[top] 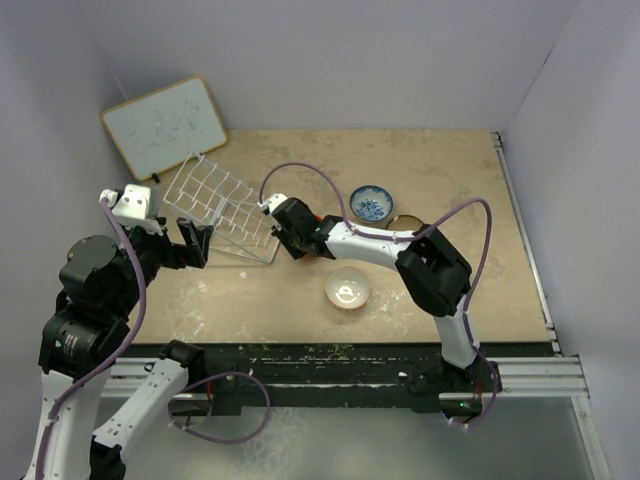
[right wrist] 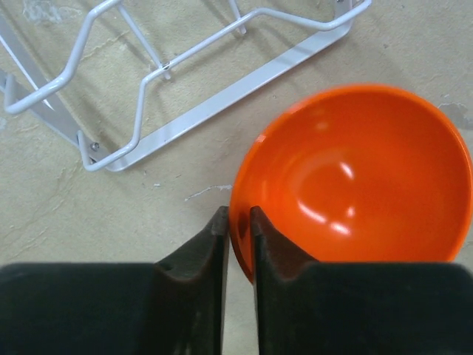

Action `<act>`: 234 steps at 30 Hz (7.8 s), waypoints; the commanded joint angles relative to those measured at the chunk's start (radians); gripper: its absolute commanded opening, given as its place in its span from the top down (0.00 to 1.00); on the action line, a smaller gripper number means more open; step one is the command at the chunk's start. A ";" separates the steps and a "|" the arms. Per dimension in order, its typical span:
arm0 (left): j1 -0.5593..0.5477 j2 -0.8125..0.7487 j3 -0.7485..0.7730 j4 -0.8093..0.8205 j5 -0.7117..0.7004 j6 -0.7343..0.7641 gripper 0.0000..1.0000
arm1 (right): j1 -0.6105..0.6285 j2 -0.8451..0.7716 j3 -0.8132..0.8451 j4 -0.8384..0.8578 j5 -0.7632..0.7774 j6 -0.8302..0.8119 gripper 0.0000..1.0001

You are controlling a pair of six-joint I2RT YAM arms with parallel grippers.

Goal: Load the bowls into the dish rack

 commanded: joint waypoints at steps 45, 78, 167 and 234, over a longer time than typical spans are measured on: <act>-0.005 0.019 0.086 -0.024 0.014 0.023 0.01 | -0.048 0.036 -0.503 1.925 -0.025 1.316 1.00; -0.005 0.011 0.054 -0.019 0.026 0.014 0.01 | -0.048 0.161 -0.542 1.933 -0.006 1.444 1.00; -0.004 -0.001 0.018 -0.008 0.013 0.004 0.01 | -0.144 0.179 -0.340 1.732 -0.269 1.443 1.00; -0.004 0.019 -0.012 0.026 0.047 0.004 0.01 | -0.098 0.192 -0.416 1.810 -0.082 1.638 1.00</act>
